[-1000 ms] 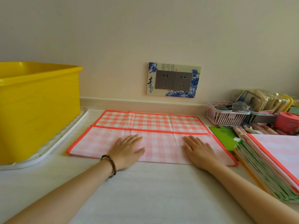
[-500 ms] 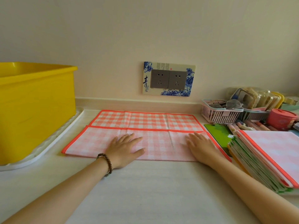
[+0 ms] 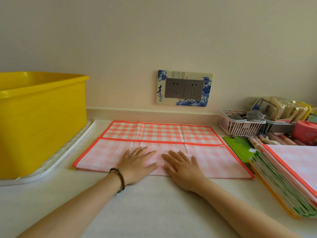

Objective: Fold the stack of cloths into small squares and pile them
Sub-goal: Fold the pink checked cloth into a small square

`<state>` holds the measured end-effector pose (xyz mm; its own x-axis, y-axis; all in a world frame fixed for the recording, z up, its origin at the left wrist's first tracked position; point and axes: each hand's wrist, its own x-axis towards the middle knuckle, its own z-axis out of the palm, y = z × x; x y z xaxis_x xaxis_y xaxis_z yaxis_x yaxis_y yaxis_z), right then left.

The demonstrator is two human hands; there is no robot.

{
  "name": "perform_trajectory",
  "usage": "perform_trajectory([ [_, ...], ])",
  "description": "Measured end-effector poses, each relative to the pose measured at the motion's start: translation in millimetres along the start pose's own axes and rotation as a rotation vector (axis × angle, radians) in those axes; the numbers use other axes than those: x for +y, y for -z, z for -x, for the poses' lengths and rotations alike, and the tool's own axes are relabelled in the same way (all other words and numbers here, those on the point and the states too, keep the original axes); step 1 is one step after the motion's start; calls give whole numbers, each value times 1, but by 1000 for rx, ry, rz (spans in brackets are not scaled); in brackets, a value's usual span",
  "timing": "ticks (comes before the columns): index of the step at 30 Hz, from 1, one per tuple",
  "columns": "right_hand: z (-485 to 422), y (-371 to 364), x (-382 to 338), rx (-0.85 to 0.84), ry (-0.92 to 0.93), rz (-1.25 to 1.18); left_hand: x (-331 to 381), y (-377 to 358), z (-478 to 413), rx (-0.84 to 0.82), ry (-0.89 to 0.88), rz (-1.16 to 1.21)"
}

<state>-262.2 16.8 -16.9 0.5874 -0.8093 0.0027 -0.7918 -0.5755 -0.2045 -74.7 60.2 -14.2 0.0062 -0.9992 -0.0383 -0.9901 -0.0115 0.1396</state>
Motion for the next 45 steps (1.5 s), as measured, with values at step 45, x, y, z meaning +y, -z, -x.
perform_trajectory([
  [45,50,29,40,135,150,-121,-25,31,50,168,-207,91],
])
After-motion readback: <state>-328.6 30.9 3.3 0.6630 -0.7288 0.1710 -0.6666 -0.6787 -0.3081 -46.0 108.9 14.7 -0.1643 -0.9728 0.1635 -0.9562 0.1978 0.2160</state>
